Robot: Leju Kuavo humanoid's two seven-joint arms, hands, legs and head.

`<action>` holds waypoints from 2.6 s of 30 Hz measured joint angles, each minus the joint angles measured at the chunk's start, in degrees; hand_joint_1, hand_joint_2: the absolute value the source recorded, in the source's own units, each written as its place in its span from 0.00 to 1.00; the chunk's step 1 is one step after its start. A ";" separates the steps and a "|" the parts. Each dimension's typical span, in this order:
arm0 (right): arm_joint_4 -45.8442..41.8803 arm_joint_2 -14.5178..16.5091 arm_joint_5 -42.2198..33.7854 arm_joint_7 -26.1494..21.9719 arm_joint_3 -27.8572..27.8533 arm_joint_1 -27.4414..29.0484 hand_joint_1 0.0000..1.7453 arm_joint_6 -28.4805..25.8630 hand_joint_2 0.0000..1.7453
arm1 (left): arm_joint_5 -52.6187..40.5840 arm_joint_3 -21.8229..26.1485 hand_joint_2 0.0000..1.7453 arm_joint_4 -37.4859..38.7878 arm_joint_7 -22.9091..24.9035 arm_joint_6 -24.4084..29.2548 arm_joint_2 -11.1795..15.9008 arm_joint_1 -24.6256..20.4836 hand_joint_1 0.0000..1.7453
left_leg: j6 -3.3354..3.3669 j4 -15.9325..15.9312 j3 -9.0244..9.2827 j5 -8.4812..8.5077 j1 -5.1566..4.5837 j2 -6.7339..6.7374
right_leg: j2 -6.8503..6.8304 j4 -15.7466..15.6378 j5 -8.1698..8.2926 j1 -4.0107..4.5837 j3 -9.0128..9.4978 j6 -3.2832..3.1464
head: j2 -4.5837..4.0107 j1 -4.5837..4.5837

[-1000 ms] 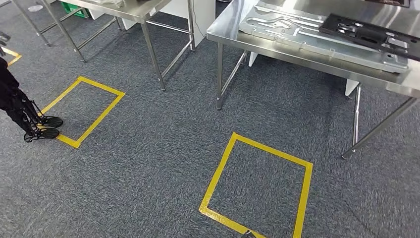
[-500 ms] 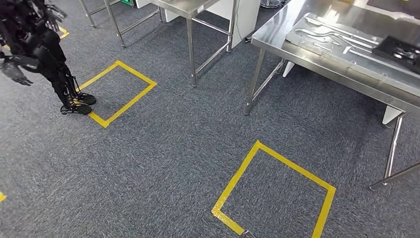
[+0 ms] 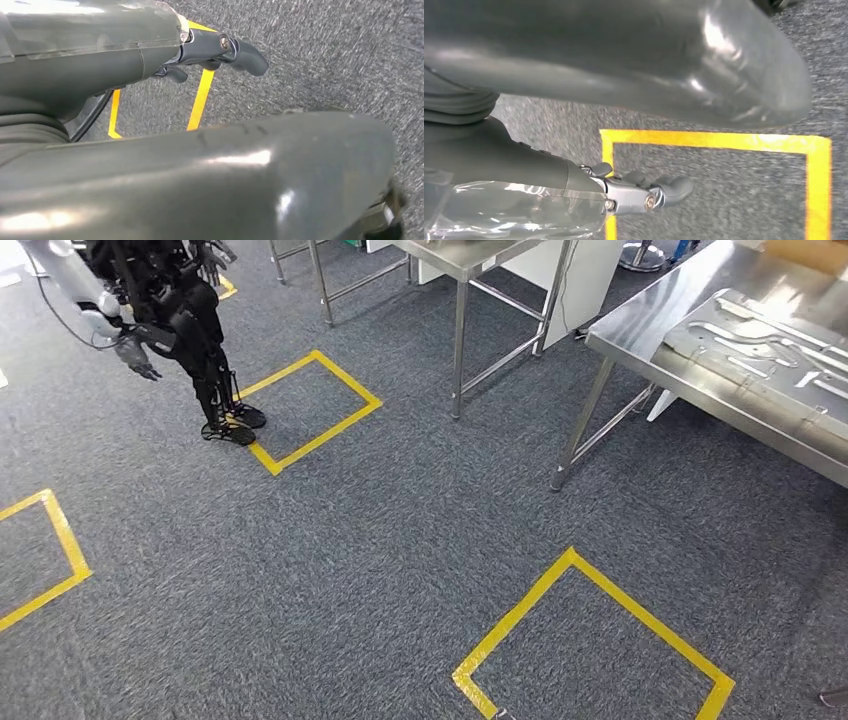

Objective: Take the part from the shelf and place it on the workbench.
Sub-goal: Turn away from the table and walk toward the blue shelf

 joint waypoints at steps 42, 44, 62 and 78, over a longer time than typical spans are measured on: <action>0.10 0.21 1.72 0.25 -0.02 0.75 0.00 0.57 0.00 | -0.02 0.07 0.00 0.00 -0.60 0.51 0.45 1.25 0.00 | 0.89 -5.09 3.52 2.12 -0.65 6.91 | -9.07 0.45 -1.41 1.12 1.18 0.77 | 0.00 0.01; 0.05 0.29 1.79 0.31 -0.02 0.48 0.00 0.58 0.00 | 0.03 0.08 0.00 0.00 -0.58 0.49 0.50 1.51 0.00 | 1.41 -5.66 3.75 2.50 -0.39 5.58 | -7.95 1.15 -2.20 0.88 1.24 1.38 | 0.00 0.01; 0.06 0.27 1.91 0.44 -0.02 0.37 0.00 0.92 0.00 | 0.13 0.13 0.00 0.00 -0.60 0.33 0.61 1.57 0.00 | -0.66 -3.78 2.61 1.76 0.26 -2.03 | 0.03 1.22 0.41 -0.01 -0.96 -0.26 | 0.00 0.01; 0.01 0.42 2.27 0.37 -0.02 0.45 0.00 1.09 0.00 | 0.25 0.17 0.00 0.00 -0.63 0.47 0.86 1.44 0.00 | 2.02 -6.32 4.46 3.02 -0.20 3.95 | -3.50 7.57 -5.07 0.72 -2.13 1.43 | 0.00 0.04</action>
